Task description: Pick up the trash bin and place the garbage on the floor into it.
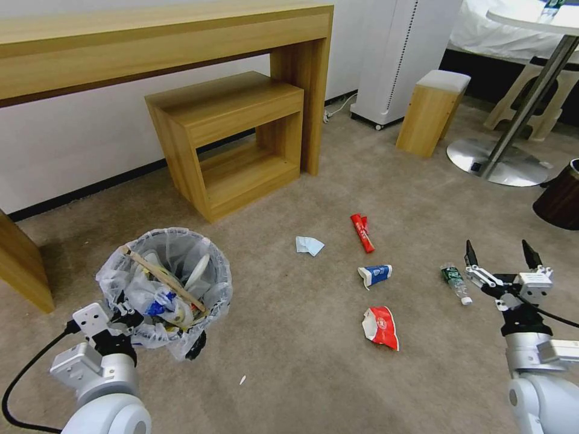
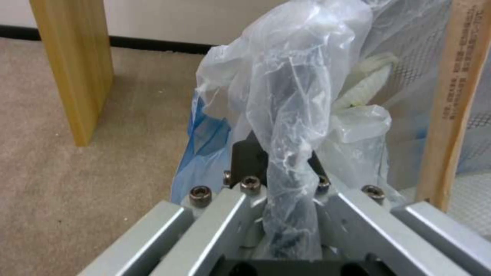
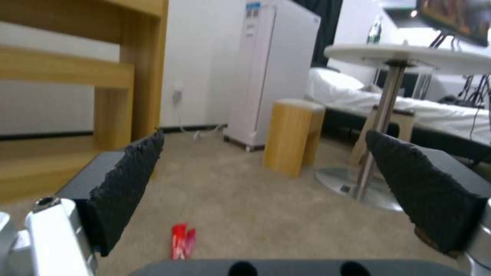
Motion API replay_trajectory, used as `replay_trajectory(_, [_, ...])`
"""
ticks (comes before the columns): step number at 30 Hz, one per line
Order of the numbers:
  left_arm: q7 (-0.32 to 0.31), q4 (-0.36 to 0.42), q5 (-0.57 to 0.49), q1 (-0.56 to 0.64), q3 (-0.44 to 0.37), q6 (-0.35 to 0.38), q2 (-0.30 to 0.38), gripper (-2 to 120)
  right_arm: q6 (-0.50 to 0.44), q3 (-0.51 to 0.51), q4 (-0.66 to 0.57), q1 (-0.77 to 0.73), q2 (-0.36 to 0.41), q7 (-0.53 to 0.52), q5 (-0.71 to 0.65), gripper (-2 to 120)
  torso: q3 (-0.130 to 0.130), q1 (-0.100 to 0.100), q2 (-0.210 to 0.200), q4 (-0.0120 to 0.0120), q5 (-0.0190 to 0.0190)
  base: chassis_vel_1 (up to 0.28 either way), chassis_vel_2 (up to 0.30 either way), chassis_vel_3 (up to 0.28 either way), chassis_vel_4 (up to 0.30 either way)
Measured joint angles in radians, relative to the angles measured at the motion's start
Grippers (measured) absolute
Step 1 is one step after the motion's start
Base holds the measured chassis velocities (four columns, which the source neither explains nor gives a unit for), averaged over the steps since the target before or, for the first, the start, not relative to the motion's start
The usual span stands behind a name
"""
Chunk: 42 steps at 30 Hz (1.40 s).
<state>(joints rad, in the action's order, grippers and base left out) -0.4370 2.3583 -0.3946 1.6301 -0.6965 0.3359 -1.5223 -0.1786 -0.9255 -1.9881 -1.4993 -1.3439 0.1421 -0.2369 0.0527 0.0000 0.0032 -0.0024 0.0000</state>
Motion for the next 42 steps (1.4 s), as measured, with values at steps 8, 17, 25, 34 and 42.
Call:
replay_trajectory(8, [0.002,0.016,-0.022,-0.003,-0.016,0.011,0.007,0,0.051,0.003,0.020,-0.001,0.000,-0.011,0.000,100,0.000,0.000,0.000,0.0001,0.0000,0.000,0.000,0.000,0.000])
replay_trajectory(17, [0.004,0.013,-0.024,-0.013,-0.013,0.017,0.005,0,0.054,-0.008,0.064,0.022,0.012,0.002,0.002,100,0.000,0.000,0.000,0.0001,0.0000,0.000,0.000,0.000,0.000])
replay_trajectory(25, [0.005,0.018,-0.021,-0.005,-0.012,0.017,0.002,0,0.033,-0.014,0.091,0.035,0.015,-0.007,-0.010,100,0.000,0.000,0.000,0.0001,0.0000,0.000,0.000,0.000,0.000])
replay_trajectory(34, [0.009,0.030,-0.010,0.016,-0.013,0.010,0.000,0,0.005,-0.013,0.108,0.039,0.014,-0.008,-0.010,100,0.000,0.000,0.000,0.0001,0.0000,-0.014,0.011,0.013,-0.016])
replay_trajectory(42, [0.013,0.033,-0.004,0.028,-0.012,0.003,0.001,0,-0.008,-0.010,0.114,0.039,0.013,-0.008,-0.009,100,0.000,0.000,0.000,0.0001,0.0001,-0.141,0.137,0.120,-0.154])
